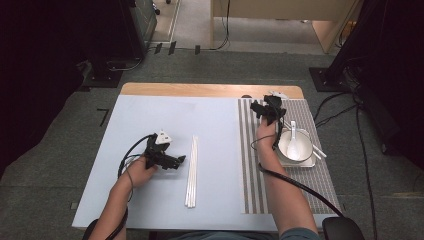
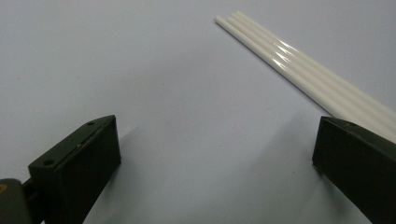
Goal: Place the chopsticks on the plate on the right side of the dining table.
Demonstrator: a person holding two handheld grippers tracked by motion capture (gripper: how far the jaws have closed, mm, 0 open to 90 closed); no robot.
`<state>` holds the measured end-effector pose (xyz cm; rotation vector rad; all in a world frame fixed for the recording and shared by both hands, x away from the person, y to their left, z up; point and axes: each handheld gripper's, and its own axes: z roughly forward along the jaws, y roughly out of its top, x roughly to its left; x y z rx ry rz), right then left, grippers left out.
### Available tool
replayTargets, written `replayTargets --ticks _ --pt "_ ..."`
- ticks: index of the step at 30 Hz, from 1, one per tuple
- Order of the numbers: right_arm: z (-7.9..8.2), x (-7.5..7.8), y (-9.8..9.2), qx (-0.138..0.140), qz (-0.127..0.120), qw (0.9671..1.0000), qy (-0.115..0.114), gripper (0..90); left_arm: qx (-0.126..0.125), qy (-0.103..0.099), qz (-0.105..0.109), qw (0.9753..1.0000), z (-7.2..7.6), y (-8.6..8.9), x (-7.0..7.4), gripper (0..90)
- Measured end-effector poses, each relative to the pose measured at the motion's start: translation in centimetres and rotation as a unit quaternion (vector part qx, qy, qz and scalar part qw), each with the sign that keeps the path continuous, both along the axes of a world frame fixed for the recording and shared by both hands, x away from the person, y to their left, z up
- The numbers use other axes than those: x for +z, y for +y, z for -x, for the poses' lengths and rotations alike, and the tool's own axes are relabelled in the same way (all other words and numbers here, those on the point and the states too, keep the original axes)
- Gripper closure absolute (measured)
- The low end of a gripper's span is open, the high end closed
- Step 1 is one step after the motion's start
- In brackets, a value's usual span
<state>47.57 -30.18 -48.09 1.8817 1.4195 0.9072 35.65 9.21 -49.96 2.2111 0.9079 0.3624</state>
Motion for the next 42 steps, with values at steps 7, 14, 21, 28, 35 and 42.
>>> replayTargets --ticks 7,14,21,28,35,42 --pt "-0.3 -0.1 -0.5 -0.018 -0.003 0.9998 0.011 17.6 0.000 0.000 0.000 1.0000 0.0 0.0 0.0 0.5" --pt "-0.1 -0.6 -0.2 -0.019 -0.001 0.9995 0.025 17.6 0.000 0.000 0.000 1.0000 0.0 0.0 0.0 0.5" --pt "0.7 -0.6 0.1 -0.017 -0.016 0.9994 0.026 17.6 0.000 0.000 0.000 1.0000 0.0 0.0 0.0 0.5" --pt "1.6 -0.5 0.5 -0.005 -0.016 0.9996 0.025 17.6 0.000 0.000 -0.001 1.0000 0.0 0.0 0.0 0.5" --pt "2.5 -0.6 1.1 0.009 -0.016 0.9996 0.022 17.6 0.000 0.000 -0.001 1.0000 0.0 0.0 0.0 0.5" --pt "3.5 -0.6 1.8 0.021 -0.014 0.9994 0.023 17.6 0.000 0.000 -0.001 1.0000 0.0 0.0 0.0 0.5"
